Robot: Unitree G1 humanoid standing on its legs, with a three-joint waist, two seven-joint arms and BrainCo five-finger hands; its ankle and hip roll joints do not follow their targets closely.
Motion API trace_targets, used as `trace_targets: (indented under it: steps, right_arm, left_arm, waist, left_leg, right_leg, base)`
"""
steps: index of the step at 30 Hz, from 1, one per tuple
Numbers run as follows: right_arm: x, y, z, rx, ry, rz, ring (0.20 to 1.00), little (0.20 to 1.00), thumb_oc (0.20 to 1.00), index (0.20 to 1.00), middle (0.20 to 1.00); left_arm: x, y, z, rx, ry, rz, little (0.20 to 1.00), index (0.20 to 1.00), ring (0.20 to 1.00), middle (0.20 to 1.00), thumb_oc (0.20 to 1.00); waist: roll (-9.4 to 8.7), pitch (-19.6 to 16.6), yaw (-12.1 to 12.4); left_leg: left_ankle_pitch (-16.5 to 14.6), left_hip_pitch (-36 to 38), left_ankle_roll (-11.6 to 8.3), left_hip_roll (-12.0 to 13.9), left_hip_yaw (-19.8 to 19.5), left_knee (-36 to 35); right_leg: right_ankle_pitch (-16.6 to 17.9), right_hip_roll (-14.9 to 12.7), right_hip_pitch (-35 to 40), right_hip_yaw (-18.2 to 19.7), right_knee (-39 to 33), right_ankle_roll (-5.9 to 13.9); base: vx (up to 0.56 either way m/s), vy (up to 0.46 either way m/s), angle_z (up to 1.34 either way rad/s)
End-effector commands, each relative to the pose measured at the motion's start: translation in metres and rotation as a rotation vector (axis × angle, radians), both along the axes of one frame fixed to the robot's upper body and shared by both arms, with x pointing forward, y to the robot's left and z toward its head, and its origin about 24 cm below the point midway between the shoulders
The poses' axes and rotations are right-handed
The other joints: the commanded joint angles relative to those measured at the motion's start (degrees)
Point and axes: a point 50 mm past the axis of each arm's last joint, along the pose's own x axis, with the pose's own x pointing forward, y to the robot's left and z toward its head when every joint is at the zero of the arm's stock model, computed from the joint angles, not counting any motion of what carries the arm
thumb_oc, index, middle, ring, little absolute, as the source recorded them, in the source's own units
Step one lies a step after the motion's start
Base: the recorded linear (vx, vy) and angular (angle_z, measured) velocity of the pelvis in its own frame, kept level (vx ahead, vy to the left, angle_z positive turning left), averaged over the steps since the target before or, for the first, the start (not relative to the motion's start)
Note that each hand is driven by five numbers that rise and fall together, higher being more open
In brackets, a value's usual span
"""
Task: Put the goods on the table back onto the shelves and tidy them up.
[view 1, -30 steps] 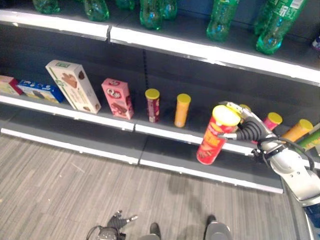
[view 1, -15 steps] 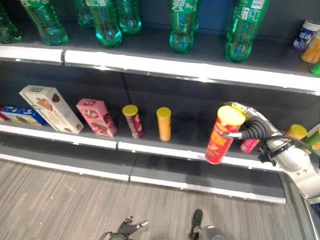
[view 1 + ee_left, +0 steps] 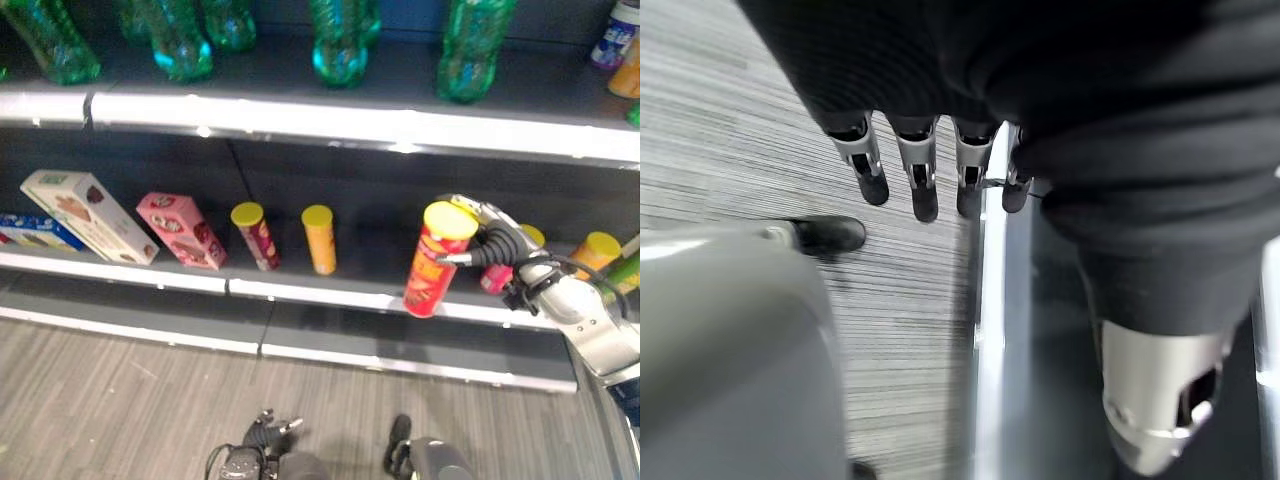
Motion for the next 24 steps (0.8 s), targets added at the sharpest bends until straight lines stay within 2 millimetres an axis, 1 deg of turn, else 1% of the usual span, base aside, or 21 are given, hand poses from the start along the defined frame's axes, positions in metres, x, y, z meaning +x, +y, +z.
trace_targets:
  steps: [1,4,6,7,8,9,12,16,17,18,22,24]
  right_arm:
    - [-0.005,0.012,0.034,0.004,-0.183,0.057,0.2,0.2,0.2,0.2,0.2]
    - [-0.003,0.019,0.03,-0.017,-0.208,0.046,0.2,0.2,0.2,0.2,0.2]
    - [0.0,0.022,0.027,-0.048,-0.218,0.025,0.2,0.2,0.2,0.2,0.2]
    - [0.002,0.022,0.026,-0.061,-0.229,0.009,0.2,0.2,0.2,0.2,0.2]
    - [0.002,0.023,0.026,-0.061,-0.23,0.009,0.2,0.2,0.2,0.2,0.2]
    - [0.006,0.023,0.026,-0.086,-0.249,-0.018,0.2,0.2,0.2,0.2,0.2]
    - [0.011,0.024,0.03,-0.105,-0.294,-0.057,0.2,0.2,0.2,0.2,0.2]
    - [0.017,0.025,0.036,-0.116,-0.348,-0.102,0.2,0.2,0.2,0.2,0.2]
    - [0.026,0.018,0.047,-0.144,-0.429,-0.184,0.2,0.2,0.2,0.2,0.2]
    - [0.026,0.018,0.047,-0.144,-0.43,-0.185,0.2,0.2,0.2,0.2,0.2]
    - [0.032,0.009,0.062,-0.145,-0.534,-0.268,0.2,0.2,0.2,0.2,0.2]
    - [0.034,0.009,0.071,-0.126,-0.585,-0.298,0.2,0.2,0.2,0.2,0.2]
  left_arm:
    - [-0.009,0.013,0.001,0.037,0.002,0.007,1.0,1.0,1.0,1.0,1.0]
    - [-0.007,0.012,0.001,0.066,0.014,-0.04,1.0,1.0,1.0,1.0,1.0]
    - [-0.004,0.018,0.004,0.085,0.002,-0.033,1.0,1.0,1.0,1.0,1.0]
    - [-0.002,0.02,0.005,0.093,-0.006,-0.031,1.0,1.0,1.0,1.0,1.0]
    - [-0.002,0.02,0.005,0.093,-0.006,-0.03,1.0,1.0,1.0,1.0,1.0]
    - [0.002,0.021,0.007,0.103,-0.015,-0.032,1.0,1.0,1.0,1.0,1.0]
    - [0.007,0.021,0.009,0.112,-0.032,-0.031,1.0,1.0,1.0,1.0,1.0]
    - [0.014,0.016,0.01,0.116,-0.049,-0.036,1.0,1.0,1.0,1.0,1.0]
    - [0.023,0.012,0.013,0.119,-0.08,-0.036,1.0,1.0,1.0,1.0,1.0]
    - [0.023,0.012,0.013,0.119,-0.081,-0.036,1.0,1.0,1.0,1.0,1.0]
    - [0.034,0.009,0.018,0.128,-0.12,-0.039,1.0,1.0,1.0,1.0,1.0]
    - [0.038,0.006,0.02,0.131,-0.137,-0.046,1.0,1.0,1.0,1.0,1.0]
  waist:
    - [0.72,-2.4,1.0]
    - [0.5,-2.6,0.8]
    - [0.49,-2.6,0.8]
    - [0.47,-2.5,0.9]
    - [0.4,-2.5,0.9]
    - [0.49,-2.2,0.9]
    - [0.62,-1.2,1.0]
    - [0.87,0.4,1.3]
    - [1.44,3.1,1.8]
    - [1.44,3.1,1.8]
    - [2.58,5.9,2.3]
    - [3.09,7.0,2.5]
  left_leg:
    - [2.1,3.6,-0.53,-1.4,1.7,-0.8]
    - [1.3,5.9,0.82,-4.1,5.1,-3.0]
    - [0.4,6.0,1.64,-5.6,7.0,-3.3]
    - [0.0,6.0,2.02,-6.3,7.9,-3.3]
    - [0.0,6.0,2.07,-6.3,8.0,-3.3]
    - [-0.7,6.0,2.81,-7.4,9.0,-3.3]
    - [-0.8,5.6,3.78,-8.8,9.2,-3.3]
    - [-0.7,4.3,4.24,-9.9,9.1,-3.3]
    - [0.2,1.7,4.31,-10.6,8.5,-3.3]
    - [0.2,1.7,4.32,-10.6,8.5,-3.3]
    - [1.5,-1.0,4.07,-10.7,7.6,-3.3]
    - [1.9,-2.2,4.05,-10.7,7.2,-3.3]
  right_leg:
    - [-1.4,-6.1,15.7,0.3,-11.9,6.74]
    - [0.4,-9.1,14.3,1.6,-10.7,8.19]
    - [1.6,-10.9,12.8,2.1,-10.1,9.27]
    - [2.2,-11.8,12.0,2.2,-9.7,9.82]
    - [2.3,-11.9,11.9,2.3,-9.7,9.87]
    - [3.0,-13.2,11.1,2.4,-9.3,10.64]
    - [3.8,-14.8,10.2,2.4,-8.9,11.21]
    - [4.2,-16.1,8.7,2.3,-8.2,11.62]
    - [5.0,-17.2,6.2,2.2,-7.3,11.74]
    - [5.0,-17.2,6.1,2.2,-7.2,11.74]
    - [5.6,-17.9,3.7,2.1,-6.3,11.75]
    - [5.8,-18.2,2.3,2.2,-5.9,11.79]
  base:
    - [0.19,0.298,-0.4]
    - [0.12,0.277,-0.13]
    - [0.04,0.251,-0.35]
    - [0.01,0.16,-0.37]
    - [0.03,0.181,-0.31]
    - [0.03,0.158,-0.22]
    - [0.02,0.15,-0.04]
    - [-0.04,0.068,0.06]
    - [-0.12,0.062,-0.01]
    - [-0.13,0.037,0.01]
    - [-0.07,-0.007,0.21]
    - [-0.05,-0.02,0.05]
